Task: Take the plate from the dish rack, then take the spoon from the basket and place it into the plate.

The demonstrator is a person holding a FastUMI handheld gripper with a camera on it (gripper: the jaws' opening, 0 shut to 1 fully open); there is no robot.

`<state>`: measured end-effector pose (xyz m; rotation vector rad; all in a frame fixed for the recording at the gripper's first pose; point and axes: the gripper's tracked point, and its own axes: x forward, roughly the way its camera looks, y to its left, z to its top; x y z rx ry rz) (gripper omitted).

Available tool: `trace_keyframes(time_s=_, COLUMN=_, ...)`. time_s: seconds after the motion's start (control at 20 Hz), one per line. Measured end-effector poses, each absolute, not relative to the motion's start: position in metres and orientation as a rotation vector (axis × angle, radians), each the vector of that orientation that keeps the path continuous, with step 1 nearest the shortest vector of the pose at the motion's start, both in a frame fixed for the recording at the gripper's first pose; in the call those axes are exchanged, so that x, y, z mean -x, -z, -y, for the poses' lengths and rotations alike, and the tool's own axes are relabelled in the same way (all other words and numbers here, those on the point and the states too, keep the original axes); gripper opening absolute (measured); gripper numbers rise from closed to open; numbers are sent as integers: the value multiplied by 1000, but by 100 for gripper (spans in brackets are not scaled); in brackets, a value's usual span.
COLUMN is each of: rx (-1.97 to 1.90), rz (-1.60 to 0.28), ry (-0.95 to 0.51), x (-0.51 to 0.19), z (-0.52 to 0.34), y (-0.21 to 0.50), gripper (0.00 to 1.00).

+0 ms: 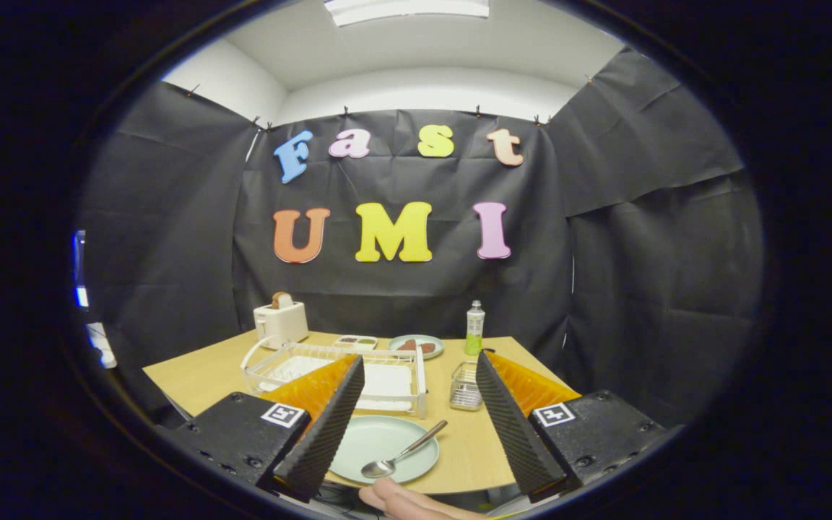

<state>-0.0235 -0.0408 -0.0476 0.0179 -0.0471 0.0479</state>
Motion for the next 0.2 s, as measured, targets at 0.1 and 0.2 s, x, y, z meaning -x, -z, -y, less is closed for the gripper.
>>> trace_keyframes(time_s=0.1, rx=-23, rz=47, ry=-42, x=21, z=44, y=48, gripper=100)
trace_keyframes(time_s=0.2, rx=-32, rz=34, ry=-50, x=19, z=44, y=51, gripper=100)
